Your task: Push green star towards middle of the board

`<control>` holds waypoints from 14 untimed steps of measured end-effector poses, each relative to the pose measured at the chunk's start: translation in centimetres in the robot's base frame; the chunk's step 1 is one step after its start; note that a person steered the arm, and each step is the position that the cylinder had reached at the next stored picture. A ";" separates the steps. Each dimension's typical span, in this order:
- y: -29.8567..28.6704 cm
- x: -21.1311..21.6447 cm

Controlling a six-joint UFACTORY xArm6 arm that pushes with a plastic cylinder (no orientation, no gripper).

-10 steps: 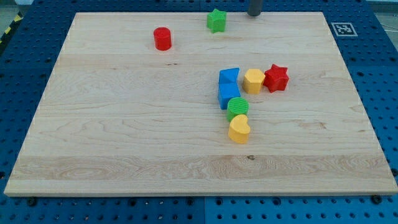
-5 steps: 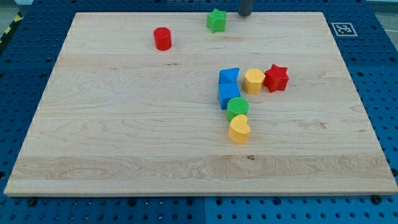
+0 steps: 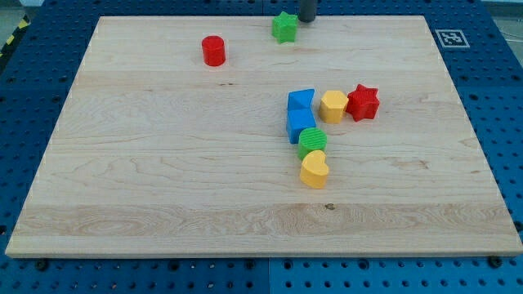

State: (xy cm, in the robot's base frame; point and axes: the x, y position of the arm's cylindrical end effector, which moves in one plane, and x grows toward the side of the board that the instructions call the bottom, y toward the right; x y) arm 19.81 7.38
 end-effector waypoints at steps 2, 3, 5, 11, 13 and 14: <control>-3.0 0.1; -3.4 0.4; -3.7 3.4; -5.6 6.2; -5.3 7.3; -4.3 7.6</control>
State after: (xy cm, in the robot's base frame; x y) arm 27.41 3.12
